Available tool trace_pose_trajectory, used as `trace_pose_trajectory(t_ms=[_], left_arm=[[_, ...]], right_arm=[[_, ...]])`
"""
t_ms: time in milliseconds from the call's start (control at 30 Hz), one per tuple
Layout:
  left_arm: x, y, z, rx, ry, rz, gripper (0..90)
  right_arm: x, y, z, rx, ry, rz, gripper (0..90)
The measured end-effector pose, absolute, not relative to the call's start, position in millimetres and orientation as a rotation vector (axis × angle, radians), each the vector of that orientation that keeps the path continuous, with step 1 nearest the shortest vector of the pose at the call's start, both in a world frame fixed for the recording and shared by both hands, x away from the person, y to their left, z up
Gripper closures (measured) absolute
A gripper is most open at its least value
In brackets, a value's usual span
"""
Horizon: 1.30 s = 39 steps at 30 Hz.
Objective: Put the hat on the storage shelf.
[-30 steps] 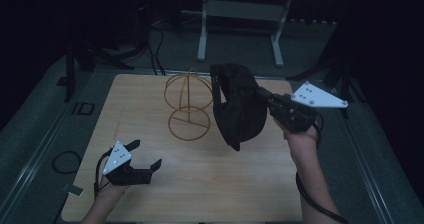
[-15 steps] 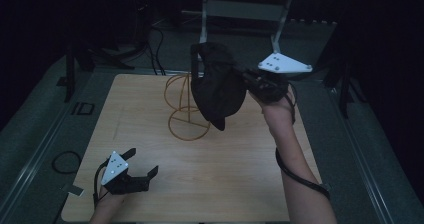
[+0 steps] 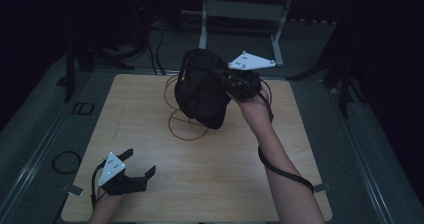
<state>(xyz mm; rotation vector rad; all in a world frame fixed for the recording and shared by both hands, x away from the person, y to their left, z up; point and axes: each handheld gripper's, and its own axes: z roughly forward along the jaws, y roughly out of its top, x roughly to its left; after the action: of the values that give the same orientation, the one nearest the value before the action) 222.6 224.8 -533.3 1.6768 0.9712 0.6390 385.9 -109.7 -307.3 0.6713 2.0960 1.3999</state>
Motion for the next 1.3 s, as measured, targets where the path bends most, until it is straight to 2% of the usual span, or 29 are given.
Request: trace_pose_trajectory(t_ms=[367, 900, 967, 1133, 1300], left_arm=[[218.7, 223.4, -534.9, 1.684, 0.959, 0.649, 2.5], [214.0, 229.1, -533.0, 1.652, 0.978, 0.646, 2.5], [214.0, 228.3, -533.2, 1.654, 0.974, 0.644, 2.5], [214.7, 227.2, -534.5, 1.658, 0.971, 0.634, 2.5], [214.8, 226.4, -534.7, 1.662, 0.971, 0.628, 2.5]], right_arm=[[406.0, -93.4, -334.2, 0.739, 2.18, 1.382, 88.8], [417.9, -74.6, -353.1, 0.775, 2.219, 1.38, 88.3], [418.5, -75.0, -353.9, 0.775, 2.222, 1.383, 84.9], [420.9, -75.4, -357.4, 0.784, 2.24, 1.402, 68.5], [420.5, -77.3, -359.9, 0.794, 2.249, 1.43, 56.3]])
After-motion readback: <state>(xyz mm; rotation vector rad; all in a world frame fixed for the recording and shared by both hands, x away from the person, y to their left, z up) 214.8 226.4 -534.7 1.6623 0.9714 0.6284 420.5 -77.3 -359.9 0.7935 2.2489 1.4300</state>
